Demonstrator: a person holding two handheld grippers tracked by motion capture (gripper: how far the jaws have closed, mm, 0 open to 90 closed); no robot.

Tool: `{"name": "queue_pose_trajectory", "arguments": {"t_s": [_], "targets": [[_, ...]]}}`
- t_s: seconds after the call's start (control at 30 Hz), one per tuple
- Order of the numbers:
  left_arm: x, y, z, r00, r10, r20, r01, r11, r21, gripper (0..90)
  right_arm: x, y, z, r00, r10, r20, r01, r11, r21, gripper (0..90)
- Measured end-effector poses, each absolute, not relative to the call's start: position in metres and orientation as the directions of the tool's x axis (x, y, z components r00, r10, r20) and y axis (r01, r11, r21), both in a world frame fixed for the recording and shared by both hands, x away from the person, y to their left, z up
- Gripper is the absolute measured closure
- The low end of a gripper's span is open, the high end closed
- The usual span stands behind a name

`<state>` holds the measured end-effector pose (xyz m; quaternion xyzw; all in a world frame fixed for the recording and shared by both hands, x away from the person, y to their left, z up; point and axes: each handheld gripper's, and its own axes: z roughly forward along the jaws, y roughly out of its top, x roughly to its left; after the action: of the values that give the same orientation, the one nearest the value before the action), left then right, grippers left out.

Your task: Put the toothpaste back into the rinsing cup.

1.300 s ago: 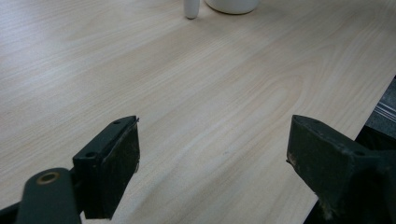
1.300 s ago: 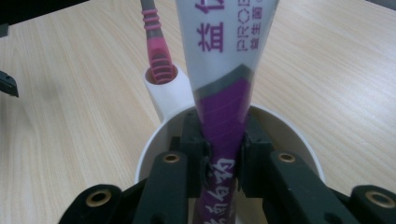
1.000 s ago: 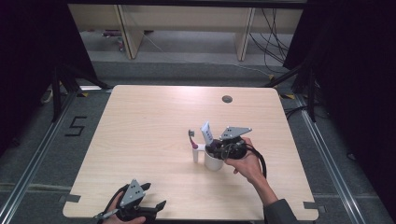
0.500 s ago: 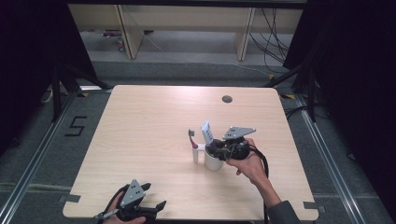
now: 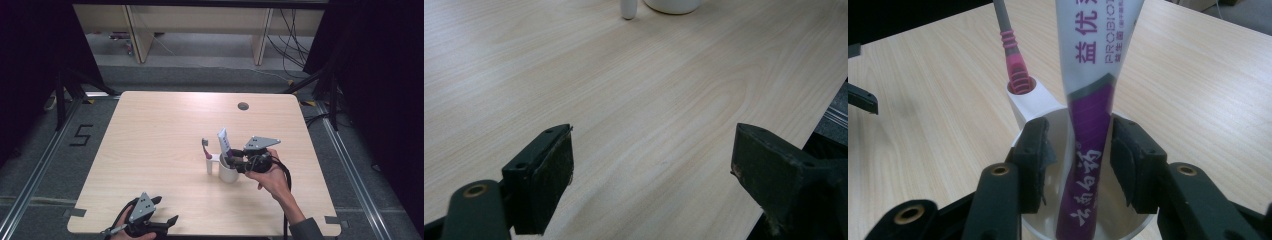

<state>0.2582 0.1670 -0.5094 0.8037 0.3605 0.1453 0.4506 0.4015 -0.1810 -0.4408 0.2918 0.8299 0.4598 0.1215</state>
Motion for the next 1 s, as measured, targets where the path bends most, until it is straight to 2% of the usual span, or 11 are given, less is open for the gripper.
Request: {"name": "queue_pose_trajectory", "arguments": {"t_s": [0.27, 0.4, 0.47, 0.6, 0.63, 0.8, 0.87, 1.0], "targets": [[0.259, 0.168, -0.509, 0.700, 0.709, -0.086, 0.449, -0.343, 0.825, 16.6, 0.398, -0.189, -0.435, -0.791, 0.610, 0.049, 0.353, 0.389, 0.851, 54.1], [0.258, 0.167, -0.509, 0.695, 0.713, -0.092, 0.448, -0.330, 0.831, 16.6, 0.394, -0.194, -0.431, -0.775, 0.627, 0.080, 0.377, 0.357, 0.855, 50.0], [0.259, 0.170, -0.509, 0.704, 0.707, -0.064, 0.437, -0.361, 0.824, 16.6, 0.393, -0.198, -0.430, -0.772, 0.630, 0.078, 0.373, 0.350, 0.859, 49.2], [0.259, 0.167, -0.509, 0.696, 0.712, -0.091, 0.442, -0.325, 0.836, 16.6, 0.390, -0.204, -0.429, -0.767, 0.634, 0.096, 0.383, 0.333, 0.861, 46.8], [0.258, 0.168, -0.509, 0.696, 0.713, -0.088, 0.445, -0.331, 0.832, 16.6, 0.391, -0.206, -0.428, -0.768, 0.638, 0.062, 0.362, 0.351, 0.864, 46.3], [0.259, 0.169, -0.508, 0.698, 0.711, -0.083, 0.444, -0.338, 0.830, 16.6, 0.389, -0.211, -0.429, -0.749, 0.659, 0.068, 0.374, 0.336, 0.864, 44.3], [0.259, 0.169, -0.508, 0.696, 0.713, -0.082, 0.445, -0.339, 0.829, 16.6, 0.387, -0.211, -0.430, -0.744, 0.659, 0.111, 0.403, 0.310, 0.861, 42.7], [0.259, 0.169, -0.507, 0.697, 0.712, -0.086, 0.440, -0.330, 0.835, 16.5, 0.386, -0.215, -0.430, -0.735, 0.673, 0.077, 0.387, 0.324, 0.863, 39.1]]}}
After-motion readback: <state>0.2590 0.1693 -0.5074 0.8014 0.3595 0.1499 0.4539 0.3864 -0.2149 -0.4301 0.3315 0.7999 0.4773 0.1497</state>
